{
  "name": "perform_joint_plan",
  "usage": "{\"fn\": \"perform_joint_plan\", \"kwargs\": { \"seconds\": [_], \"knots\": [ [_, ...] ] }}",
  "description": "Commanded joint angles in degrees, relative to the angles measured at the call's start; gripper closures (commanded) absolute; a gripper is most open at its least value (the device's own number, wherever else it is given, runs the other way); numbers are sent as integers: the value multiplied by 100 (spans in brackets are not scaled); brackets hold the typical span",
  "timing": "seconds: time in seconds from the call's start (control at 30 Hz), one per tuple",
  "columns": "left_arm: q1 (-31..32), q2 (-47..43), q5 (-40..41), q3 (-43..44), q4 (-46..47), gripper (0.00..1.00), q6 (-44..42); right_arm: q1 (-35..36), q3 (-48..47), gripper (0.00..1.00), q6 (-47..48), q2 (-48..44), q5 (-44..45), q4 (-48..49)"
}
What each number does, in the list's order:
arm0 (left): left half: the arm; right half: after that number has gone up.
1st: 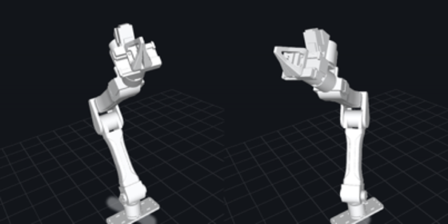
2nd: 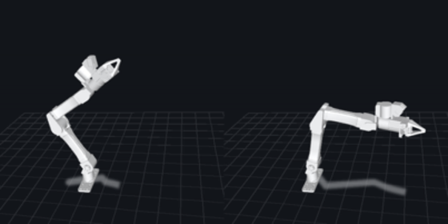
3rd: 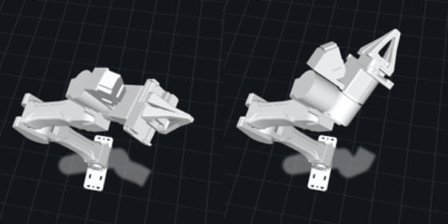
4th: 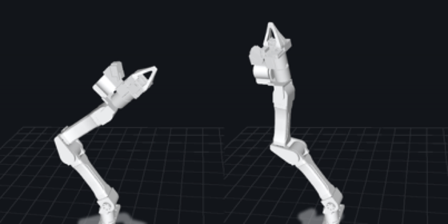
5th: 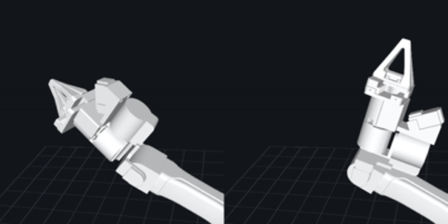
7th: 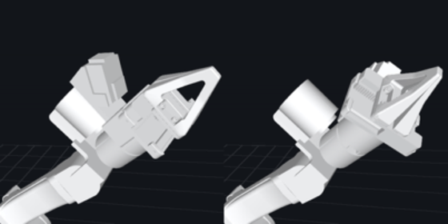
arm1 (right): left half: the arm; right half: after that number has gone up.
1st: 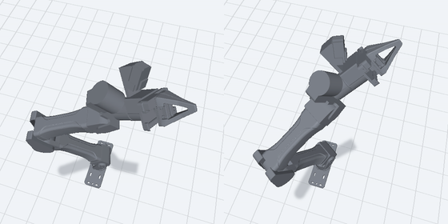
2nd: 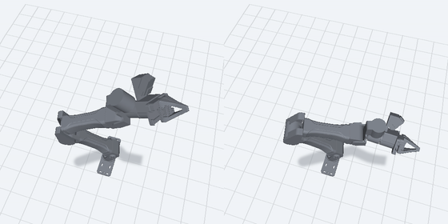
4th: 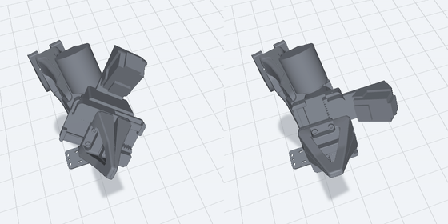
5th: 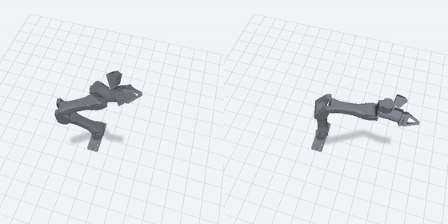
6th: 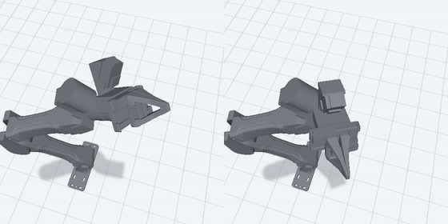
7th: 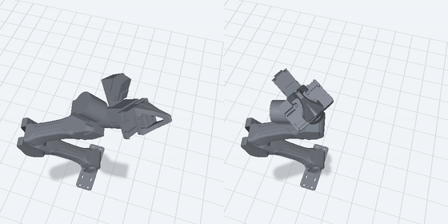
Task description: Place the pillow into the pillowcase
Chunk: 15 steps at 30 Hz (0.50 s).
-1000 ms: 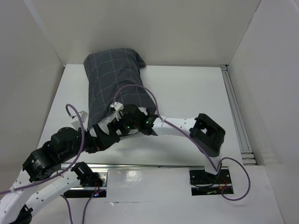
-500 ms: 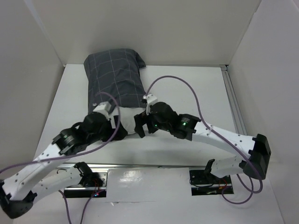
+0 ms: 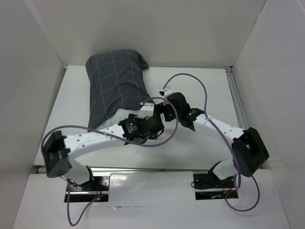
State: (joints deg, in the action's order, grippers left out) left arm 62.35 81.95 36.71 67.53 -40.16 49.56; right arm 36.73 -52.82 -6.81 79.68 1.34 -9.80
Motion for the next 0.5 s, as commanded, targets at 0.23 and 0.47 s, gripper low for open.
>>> {"fn": "perform_joint_plan", "kwargs": {
  "seconds": [0.23, 0.47],
  "knots": [
    [-354, 1701, 1691, 1220, -1602, 1, 1953, -500, -571, 19, 550, 1629, -1680, 2078],
    [-1276, 1701, 999, 648, 77, 52, 1092, -500, -178, 100, 241, 1191, -2191, 2580]
  ]
}}
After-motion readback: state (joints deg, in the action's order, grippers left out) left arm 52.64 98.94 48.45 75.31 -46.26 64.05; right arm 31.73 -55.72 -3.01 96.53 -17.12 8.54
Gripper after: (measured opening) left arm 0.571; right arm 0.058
